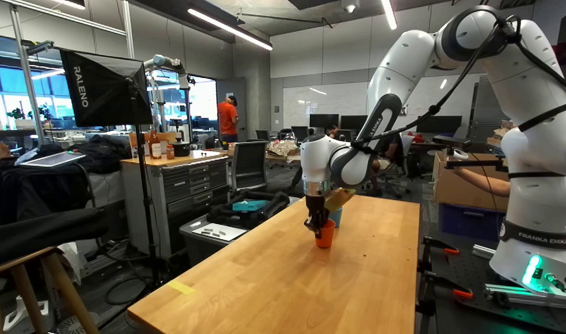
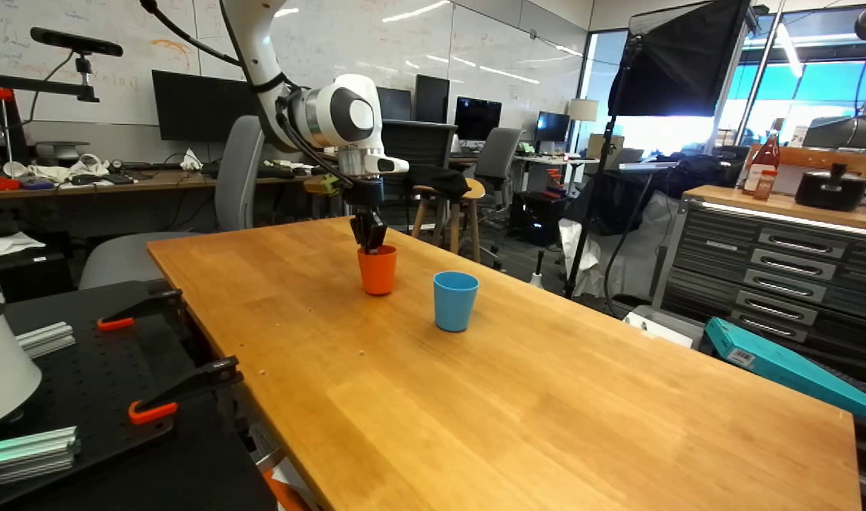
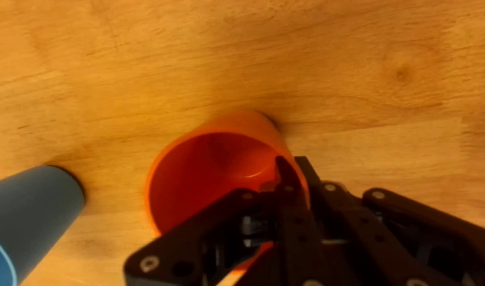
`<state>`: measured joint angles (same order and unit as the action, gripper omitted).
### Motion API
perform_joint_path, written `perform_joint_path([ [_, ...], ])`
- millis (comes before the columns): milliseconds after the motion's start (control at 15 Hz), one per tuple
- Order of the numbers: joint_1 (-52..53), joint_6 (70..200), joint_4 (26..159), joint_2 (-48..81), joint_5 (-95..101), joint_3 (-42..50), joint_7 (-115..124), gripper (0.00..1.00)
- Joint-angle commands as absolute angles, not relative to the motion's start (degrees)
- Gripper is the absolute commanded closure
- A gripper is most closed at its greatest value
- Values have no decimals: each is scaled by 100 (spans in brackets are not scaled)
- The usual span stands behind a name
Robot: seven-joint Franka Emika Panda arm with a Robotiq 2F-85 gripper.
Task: Put the orange cup in the blue cup
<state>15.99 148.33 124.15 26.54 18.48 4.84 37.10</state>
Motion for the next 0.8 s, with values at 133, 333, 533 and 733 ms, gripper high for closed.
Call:
perform_joint_path([
  [133, 1816, 14856, 12399, 2647, 2083, 655, 3828, 99],
  [333, 1790, 14604, 12273, 2499, 1986, 592, 3716, 99],
  [533, 1741, 14400, 12111, 2349, 2033, 644, 3688, 99],
  [733, 1614, 14142, 11879, 2285, 2118, 789, 3704, 99],
])
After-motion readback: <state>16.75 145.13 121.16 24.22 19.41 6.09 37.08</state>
